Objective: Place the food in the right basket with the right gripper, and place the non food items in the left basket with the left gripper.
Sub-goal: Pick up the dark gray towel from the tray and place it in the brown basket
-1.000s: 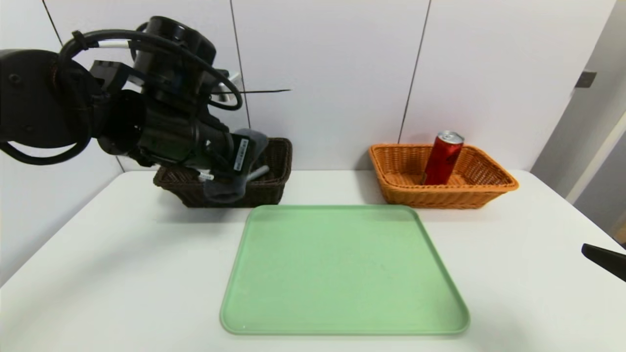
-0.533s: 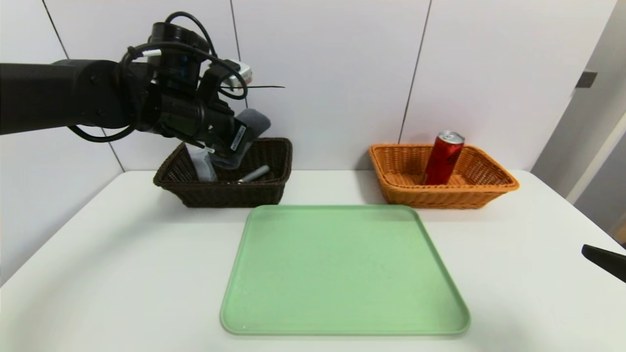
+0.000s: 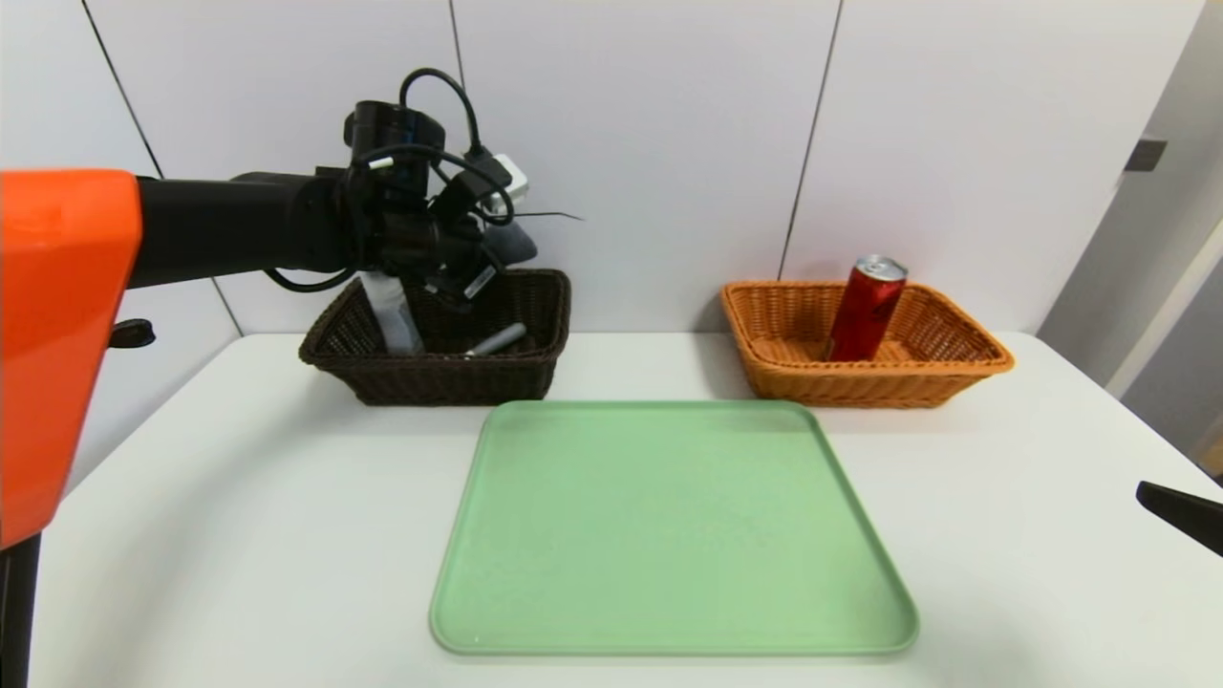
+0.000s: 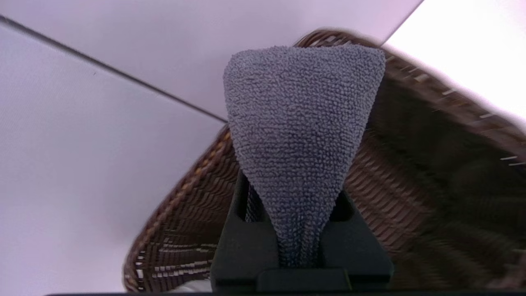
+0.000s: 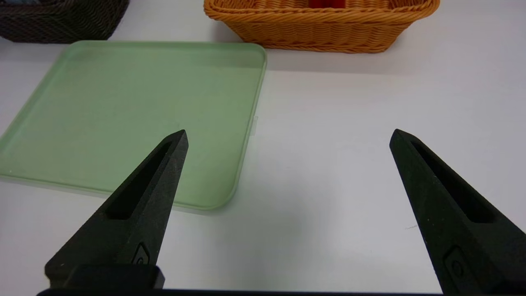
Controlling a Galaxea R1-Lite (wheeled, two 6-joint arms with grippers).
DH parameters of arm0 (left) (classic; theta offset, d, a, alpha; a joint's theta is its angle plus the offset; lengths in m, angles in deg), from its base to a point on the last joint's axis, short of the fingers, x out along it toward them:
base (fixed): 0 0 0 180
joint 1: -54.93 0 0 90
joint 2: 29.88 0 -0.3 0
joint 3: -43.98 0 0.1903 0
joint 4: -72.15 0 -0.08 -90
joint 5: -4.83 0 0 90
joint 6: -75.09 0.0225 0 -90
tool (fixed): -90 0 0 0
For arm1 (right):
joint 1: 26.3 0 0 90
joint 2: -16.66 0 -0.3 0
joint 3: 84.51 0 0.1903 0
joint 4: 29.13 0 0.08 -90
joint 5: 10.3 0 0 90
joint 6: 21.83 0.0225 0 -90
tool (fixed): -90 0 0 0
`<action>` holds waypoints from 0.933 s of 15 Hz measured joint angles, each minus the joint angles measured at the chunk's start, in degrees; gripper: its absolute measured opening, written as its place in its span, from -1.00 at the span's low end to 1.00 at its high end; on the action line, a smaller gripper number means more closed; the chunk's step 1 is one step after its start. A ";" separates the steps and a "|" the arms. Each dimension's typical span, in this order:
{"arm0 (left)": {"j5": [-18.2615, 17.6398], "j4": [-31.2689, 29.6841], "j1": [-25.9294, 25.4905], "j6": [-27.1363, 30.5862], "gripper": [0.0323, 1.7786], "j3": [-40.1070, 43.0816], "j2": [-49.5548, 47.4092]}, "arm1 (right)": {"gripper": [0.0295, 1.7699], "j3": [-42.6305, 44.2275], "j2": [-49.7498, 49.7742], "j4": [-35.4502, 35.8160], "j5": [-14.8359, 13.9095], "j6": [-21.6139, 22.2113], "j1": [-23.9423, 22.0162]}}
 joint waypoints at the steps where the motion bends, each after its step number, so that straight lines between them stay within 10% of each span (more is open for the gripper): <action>1: 0.00 -0.02 -1.02 2.17 -0.77 -0.65 1.16 | 0.91 -0.28 -0.02 0.04 -0.02 0.00 0.00; 8: -0.05 0.13 -2.69 5.29 -0.73 -0.65 5.55 | 0.91 -0.74 -0.05 0.09 0.05 -0.07 0.00; 14: -0.28 0.29 -2.69 4.38 0.16 -0.63 5.46 | 0.91 -0.91 0.06 0.12 -0.02 0.01 0.00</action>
